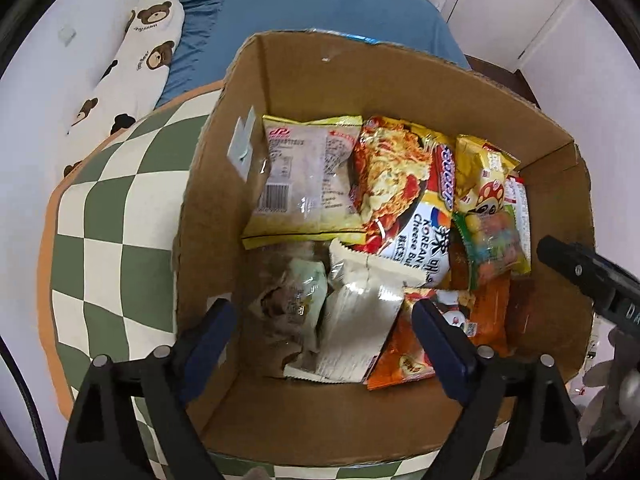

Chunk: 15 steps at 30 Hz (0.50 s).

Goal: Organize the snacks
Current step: 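Lower both snacks into the cardboard box and open both tools, then withdraw both tools from the box toward the last two packets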

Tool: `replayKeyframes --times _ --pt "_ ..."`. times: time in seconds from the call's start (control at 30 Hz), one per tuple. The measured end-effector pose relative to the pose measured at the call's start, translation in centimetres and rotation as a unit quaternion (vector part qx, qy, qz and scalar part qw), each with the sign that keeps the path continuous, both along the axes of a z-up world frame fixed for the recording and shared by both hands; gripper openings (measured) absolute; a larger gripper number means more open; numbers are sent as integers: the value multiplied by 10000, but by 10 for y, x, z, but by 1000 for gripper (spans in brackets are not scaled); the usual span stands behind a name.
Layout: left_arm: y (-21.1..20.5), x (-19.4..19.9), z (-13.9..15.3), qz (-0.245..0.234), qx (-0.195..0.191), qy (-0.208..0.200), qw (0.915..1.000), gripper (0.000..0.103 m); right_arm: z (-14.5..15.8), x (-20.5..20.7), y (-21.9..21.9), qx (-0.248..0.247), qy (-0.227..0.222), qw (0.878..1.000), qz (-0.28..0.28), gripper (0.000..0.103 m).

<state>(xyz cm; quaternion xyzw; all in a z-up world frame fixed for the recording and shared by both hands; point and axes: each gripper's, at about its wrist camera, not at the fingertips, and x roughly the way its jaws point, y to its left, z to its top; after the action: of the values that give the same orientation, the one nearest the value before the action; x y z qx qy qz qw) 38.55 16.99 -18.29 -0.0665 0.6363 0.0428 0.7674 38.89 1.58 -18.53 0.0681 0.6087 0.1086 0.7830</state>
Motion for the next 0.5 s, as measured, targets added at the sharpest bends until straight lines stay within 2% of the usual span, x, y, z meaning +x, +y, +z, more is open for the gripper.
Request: replayKeyframes --times 0.3,0.5 --pt "-10 -2 15 36 33 -311 9995 91 15 -31 -8 -454 -296 9985 -56 97" --pt "-22 -15 33 -36 57 -563 9984 91 33 -59 -15 -587 -491 9970 -72 97"
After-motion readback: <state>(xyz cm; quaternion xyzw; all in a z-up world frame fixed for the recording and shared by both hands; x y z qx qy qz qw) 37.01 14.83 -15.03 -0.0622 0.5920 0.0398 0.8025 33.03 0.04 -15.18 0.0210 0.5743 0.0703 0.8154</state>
